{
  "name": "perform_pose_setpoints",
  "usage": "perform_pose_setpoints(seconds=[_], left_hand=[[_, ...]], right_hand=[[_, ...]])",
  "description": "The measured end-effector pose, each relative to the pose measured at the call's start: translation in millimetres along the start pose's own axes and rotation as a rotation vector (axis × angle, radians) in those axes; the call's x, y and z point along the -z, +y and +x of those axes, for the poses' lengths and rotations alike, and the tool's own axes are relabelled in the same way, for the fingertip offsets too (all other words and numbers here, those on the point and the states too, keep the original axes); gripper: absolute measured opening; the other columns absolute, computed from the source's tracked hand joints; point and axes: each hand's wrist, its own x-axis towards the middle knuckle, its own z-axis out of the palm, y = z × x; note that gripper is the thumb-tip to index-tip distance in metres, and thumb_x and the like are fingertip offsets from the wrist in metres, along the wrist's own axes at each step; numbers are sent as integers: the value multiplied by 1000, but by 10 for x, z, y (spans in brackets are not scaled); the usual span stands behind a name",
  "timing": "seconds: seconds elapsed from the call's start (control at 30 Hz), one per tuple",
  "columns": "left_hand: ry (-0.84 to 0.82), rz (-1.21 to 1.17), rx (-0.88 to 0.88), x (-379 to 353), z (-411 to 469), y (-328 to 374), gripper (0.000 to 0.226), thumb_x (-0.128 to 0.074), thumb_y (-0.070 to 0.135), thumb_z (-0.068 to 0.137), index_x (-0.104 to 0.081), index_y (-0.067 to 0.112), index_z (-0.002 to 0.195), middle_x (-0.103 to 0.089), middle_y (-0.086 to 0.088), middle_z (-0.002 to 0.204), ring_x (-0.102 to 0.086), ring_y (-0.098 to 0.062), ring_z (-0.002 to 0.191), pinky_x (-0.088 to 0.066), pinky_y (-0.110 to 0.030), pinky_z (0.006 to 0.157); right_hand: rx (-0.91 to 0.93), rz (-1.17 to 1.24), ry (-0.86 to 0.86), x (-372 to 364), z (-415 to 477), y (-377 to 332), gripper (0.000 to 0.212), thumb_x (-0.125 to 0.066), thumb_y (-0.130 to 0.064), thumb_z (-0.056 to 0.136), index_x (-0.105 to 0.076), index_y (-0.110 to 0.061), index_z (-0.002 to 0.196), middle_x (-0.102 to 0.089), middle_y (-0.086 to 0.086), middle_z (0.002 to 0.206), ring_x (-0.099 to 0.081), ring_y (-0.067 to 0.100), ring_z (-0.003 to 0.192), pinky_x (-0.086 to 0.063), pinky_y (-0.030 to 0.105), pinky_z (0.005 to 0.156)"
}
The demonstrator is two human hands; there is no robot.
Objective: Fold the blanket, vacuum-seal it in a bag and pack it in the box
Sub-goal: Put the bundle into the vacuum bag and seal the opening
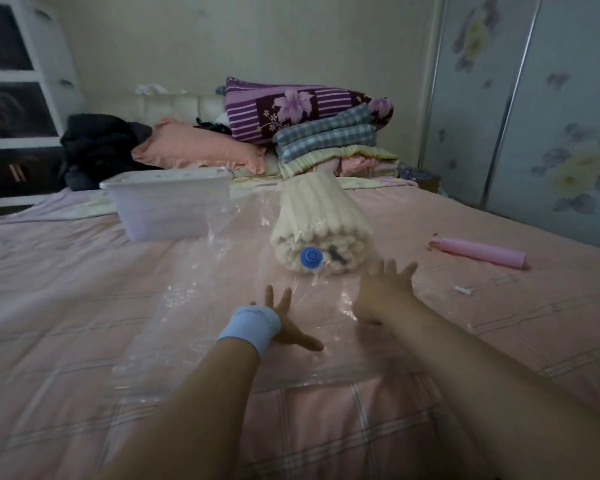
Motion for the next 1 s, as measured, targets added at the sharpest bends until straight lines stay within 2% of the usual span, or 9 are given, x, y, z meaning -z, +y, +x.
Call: perform_pose_setpoints(seconds=[0.1,0.23,0.4,0.5,0.6,0.67,0.77,0.87,1.0], left_hand=[[98,-62,7,116,15,-38,103,-40,83,77,15,38,151,28,1,157,12,-39,147,-4,-60,117],[573,36,-133,347,199,-20,64,-37,52,98,-15,30,153,-5,-1,163,-13,-28,147,-21,-50,116],[764,40,-425,393,655,114,79,-49,54,93,-3,34,154,7,8,162,2,-16,150,-15,-42,118],[587,41,-284,254,917,72,98,-47,71,84,19,39,150,32,9,155,21,-18,147,-7,-53,118],[432,-2,-203,142,1048,-24,105,-49,77,79,24,44,146,32,9,155,20,-19,147,-7,-56,118],[465,-12,-209,201,1046,-53,102,-50,77,77,14,45,149,18,9,160,6,-20,149,-13,-54,118],[739,-58,-251,345,1015,-34,69,-48,62,88,-21,40,148,-24,2,156,-29,-25,140,-31,-47,111],[977,-266,-213,465,1048,3,41,-53,40,93,-44,27,130,-47,-1,131,-45,-25,122,-42,-41,98],[861,-441,-79,521,1138,14,33,-54,51,90,-53,24,110,-57,2,110,-55,-22,101,-48,-39,87]], right_hand=[[237,150,263,8,149,-186,72,-44,-30,90,-18,-24,157,-6,12,165,-4,32,153,-6,62,119],[387,304,337,-66,366,-279,86,-52,-32,88,-4,-34,159,14,4,167,18,24,153,4,59,121],[429,397,194,-298,706,-130,99,-57,-42,88,15,-43,156,28,-1,164,31,21,149,11,57,120],[424,409,154,-394,869,-63,97,-56,-42,87,10,-37,158,15,3,168,20,20,153,0,52,124],[437,477,315,-408,913,-61,81,-57,-43,90,-15,-33,159,-25,0,164,-17,20,152,-21,42,119],[395,531,515,-325,953,-101,58,-55,-39,92,-41,-28,147,-52,-3,144,-44,20,134,-32,39,108],[323,492,640,-155,1071,-245,26,-52,-28,93,-63,-21,115,-65,-1,115,-56,24,111,-40,36,92],[304,567,579,-60,1151,-419,24,-52,-29,97,-62,-20,117,-65,2,110,-60,26,103,-43,33,74],[268,529,536,-76,1228,-557,38,-55,-44,97,-55,-19,126,-63,3,116,-63,27,102,-50,35,76]])
